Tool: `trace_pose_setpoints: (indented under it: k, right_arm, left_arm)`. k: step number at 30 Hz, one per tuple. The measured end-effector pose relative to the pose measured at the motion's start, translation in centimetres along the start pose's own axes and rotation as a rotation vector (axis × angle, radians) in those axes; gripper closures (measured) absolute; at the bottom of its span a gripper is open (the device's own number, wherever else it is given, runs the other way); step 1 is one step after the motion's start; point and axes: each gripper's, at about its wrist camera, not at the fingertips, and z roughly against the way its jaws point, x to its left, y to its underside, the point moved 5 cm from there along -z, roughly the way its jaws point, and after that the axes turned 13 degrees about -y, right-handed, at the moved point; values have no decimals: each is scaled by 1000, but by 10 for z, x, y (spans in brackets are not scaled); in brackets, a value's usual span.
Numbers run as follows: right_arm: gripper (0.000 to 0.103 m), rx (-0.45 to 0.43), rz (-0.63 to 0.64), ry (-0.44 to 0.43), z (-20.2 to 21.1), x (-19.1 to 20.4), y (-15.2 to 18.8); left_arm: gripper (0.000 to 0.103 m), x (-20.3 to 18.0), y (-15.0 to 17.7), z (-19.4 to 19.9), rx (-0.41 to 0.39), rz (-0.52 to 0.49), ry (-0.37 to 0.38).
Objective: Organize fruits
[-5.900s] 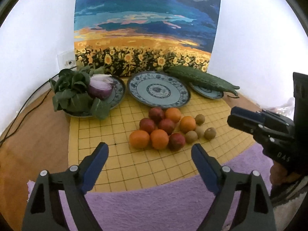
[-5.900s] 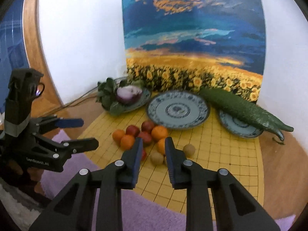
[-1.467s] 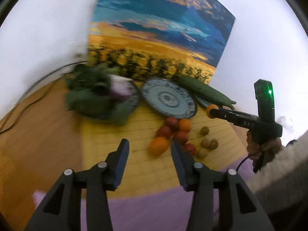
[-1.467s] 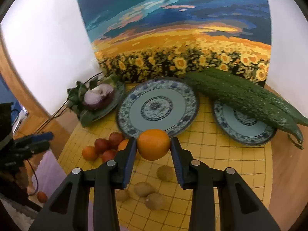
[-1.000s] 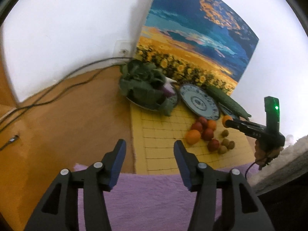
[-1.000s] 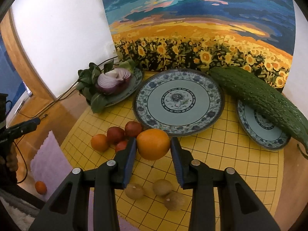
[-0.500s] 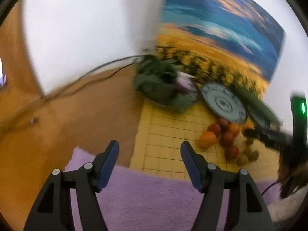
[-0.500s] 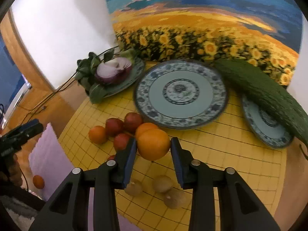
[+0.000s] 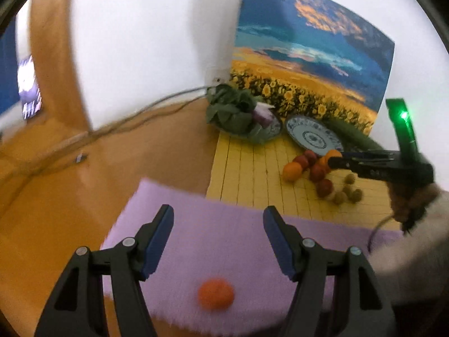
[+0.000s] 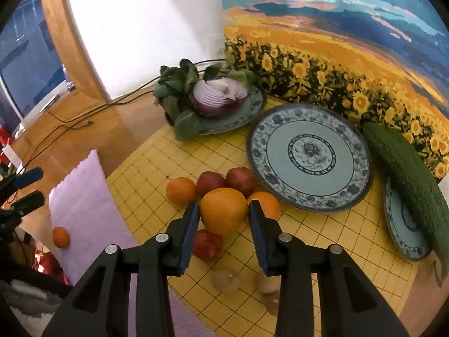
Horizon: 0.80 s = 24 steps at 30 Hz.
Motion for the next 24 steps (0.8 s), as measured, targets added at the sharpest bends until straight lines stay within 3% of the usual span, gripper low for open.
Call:
trace_pose_setpoints:
  k: [3,8,11,14,24]
  right_arm:
    - [66,-14,6,-5,2,2,1]
    - [66,-20,-29,-16,2,-2,7]
    - [66,-27,-21,-10,6,-2,10]
    - [66,-39,-38,-9,10,-5,12]
    - [66,-91,-58,14,26,-17,5]
  left_arm:
    - [34,20,27,-1,81,52,29]
    - [34,21,61,-16,159,99,61]
    - [47,17,70,-25,194,101,79]
    - [69,7,69,-22,178,53,95]
    - [72,-10,31,-11,105,-12,119]
